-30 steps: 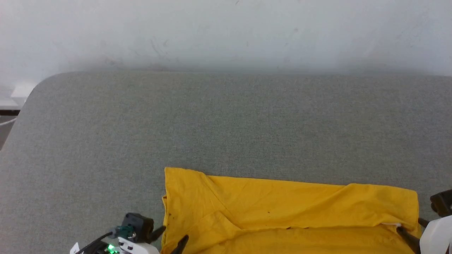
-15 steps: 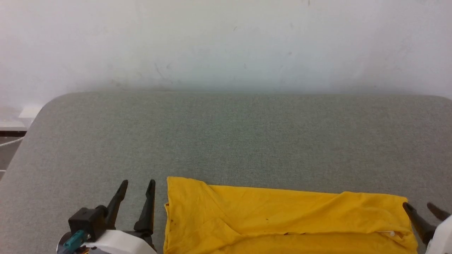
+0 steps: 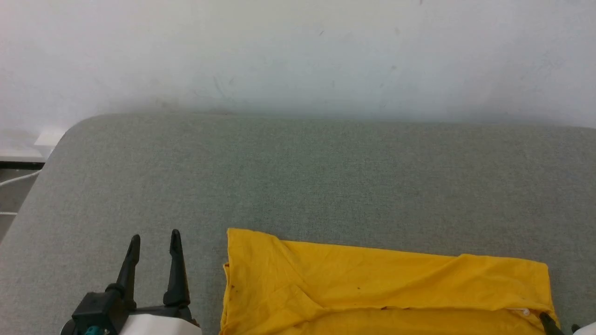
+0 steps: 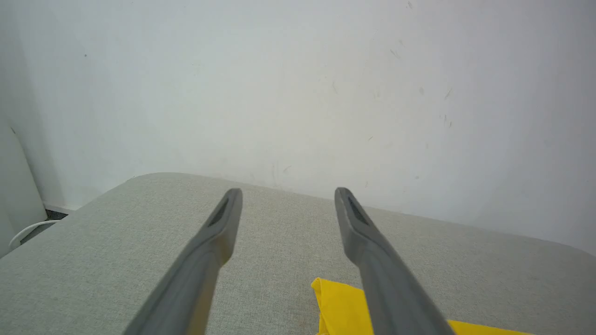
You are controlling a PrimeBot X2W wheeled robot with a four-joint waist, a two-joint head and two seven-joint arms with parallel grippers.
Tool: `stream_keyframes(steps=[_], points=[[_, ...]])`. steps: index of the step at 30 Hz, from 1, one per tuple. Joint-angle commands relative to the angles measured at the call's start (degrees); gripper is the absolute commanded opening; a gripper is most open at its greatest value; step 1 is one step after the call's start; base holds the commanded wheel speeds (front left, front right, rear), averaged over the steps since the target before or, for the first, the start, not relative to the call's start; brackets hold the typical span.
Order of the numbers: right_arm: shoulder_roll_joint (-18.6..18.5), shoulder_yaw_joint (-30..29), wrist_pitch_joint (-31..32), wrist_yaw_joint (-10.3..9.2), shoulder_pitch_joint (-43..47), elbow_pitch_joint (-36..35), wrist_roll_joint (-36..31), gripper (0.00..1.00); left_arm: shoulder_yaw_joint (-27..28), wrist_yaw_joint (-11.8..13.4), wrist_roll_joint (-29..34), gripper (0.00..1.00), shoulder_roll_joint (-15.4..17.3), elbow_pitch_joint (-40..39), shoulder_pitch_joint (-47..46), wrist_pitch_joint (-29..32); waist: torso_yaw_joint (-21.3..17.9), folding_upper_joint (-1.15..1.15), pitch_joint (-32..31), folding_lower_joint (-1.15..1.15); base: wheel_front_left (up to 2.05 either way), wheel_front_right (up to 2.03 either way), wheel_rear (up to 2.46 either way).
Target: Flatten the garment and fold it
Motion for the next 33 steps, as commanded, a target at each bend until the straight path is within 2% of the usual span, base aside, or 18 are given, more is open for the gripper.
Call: stream_keyframes(steps=[1, 9, 16, 17, 18, 19, 27, 33], points=[[1.0, -0.9, -0.1, -0.05, -1.7, 1.2, -0.9, 1.00, 1.1, -1.6, 1.9, 1.00, -1.3, 0.5, 0.8, -0.3, 0.5, 0.00, 0.9, 0.00, 0.00, 0.00, 0.00], [2.3, -2.2, 0.2, -0.05, -5.2, 6.4, -2.2, 1.00, 5.2, -6.5, 6.3, 1.00, -5.4, 1.4, -0.2, -0.3, 1.4, 0.00, 3.6, 0.00, 0.00, 0.00, 0.00], [3.1, 0.3, 0.2, -0.05, -6.2, 11.2, -2.4, 1.00, 7.2, -9.4, 8.4, 1.00, -7.8, 1.9, -1.3, -0.3, 2.0, 0.00, 5.7, 0.00, 0.00, 0.00, 0.00], [3.2, 1.3, 0.5, -0.05, -6.0, 11.7, -2.1, 0.62, 7.5, -9.7, 8.6, 1.00, -8.0, 2.0, -1.4, -0.3, 2.0, 0.00, 5.8, 0.00, 0.00, 0.00, 0.00], [3.3, 2.2, 0.5, -0.05, -5.8, 12.0, -1.9, 0.18, 7.7, -10.0, 8.8, 1.00, -8.2, 2.2, -1.5, -0.3, 2.0, 0.00, 6.0, 0.00, 0.00, 0.00, 0.00], [3.3, 3.1, 0.2, -0.05, -5.5, 12.2, -1.8, 0.00, 7.8, -10.2, 9.0, 1.00, -8.4, 2.4, -1.6, -0.3, 2.0, 0.00, 6.0, 0.00, 0.00, 0.00, 0.00], [2.1, 3.9, -4.1, -0.05, -5.2, 12.0, -1.1, 0.00, 9.1, -11.4, 10.1, 1.00, -9.2, 3.6, -1.6, -0.3, 1.1, 0.00, 4.8, 0.00, 0.00, 0.00, 0.00], [-0.9, -0.3, -6.7, -0.05, -6.0, 11.0, -0.4, 0.00, 9.6, -12.0, 10.5, 1.00, -9.5, 3.7, -1.4, -0.3, 0.5, 0.00, 3.7, 0.00, 0.00, 0.00, 0.00]])
